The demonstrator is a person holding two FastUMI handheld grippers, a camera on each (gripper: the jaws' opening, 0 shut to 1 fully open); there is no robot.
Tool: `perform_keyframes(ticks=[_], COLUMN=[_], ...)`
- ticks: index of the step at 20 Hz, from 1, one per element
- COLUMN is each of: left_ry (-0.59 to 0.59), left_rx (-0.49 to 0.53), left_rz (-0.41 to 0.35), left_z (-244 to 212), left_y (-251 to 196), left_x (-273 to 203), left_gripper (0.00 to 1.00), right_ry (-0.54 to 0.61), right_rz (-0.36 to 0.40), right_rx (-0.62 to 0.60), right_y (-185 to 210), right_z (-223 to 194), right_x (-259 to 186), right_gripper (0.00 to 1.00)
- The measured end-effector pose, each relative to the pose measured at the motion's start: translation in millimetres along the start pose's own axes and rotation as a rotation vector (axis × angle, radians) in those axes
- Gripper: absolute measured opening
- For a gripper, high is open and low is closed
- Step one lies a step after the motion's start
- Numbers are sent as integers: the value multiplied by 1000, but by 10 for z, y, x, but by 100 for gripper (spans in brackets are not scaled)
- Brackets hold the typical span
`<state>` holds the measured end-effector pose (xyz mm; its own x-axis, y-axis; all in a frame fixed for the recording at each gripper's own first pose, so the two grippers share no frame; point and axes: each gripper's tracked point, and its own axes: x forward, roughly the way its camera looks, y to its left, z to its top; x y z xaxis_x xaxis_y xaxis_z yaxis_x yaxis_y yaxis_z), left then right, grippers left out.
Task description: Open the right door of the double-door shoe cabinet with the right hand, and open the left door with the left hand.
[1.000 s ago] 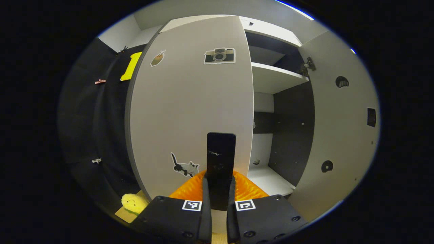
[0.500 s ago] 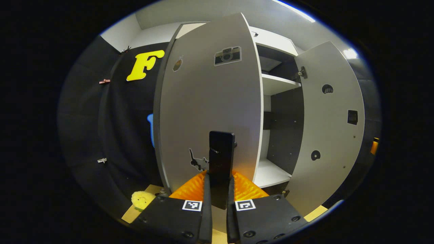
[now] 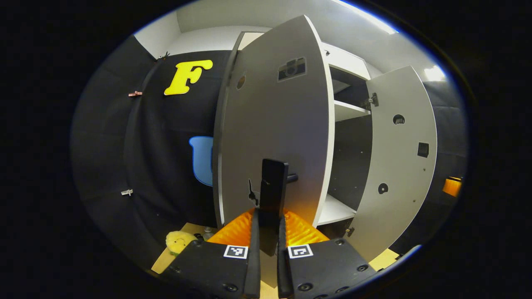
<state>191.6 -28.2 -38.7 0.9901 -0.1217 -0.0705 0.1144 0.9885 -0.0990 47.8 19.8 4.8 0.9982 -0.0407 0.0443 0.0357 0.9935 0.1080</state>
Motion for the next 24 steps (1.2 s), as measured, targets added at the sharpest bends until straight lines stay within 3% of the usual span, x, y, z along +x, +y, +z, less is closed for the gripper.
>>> perform_keyframes(ticks=[4, 8, 14, 18, 19, 24], left_ry=[5, -6, -23, -33, -38, -36], left_rx=[-4, -31, -14, -58, -58, -39], left_rz=[2, 19, 99, 152, 140, 83], left_z=[-13, -22, 38, 55, 62, 69], left_y=[19, 173, 653, 977, 1019, 1105], left_x=[-30, -122, -296, -307, -310, -292], left_gripper=[18, 21, 13, 10, 1, 5], right_ry=[2, 4, 11, 8, 8, 12], right_rz=[3, 7, 24, 37, 41, 48], right_rx=[0, -8, 3, -9, -11, -10], right_y=[86, 139, 283, 389, 414, 482], right_z=[-16, -22, -56, -55, -54, -57], right_x=[-5, 27, 75, 96, 98, 107], right_gripper=[98, 98, 98, 98, 98, 98])
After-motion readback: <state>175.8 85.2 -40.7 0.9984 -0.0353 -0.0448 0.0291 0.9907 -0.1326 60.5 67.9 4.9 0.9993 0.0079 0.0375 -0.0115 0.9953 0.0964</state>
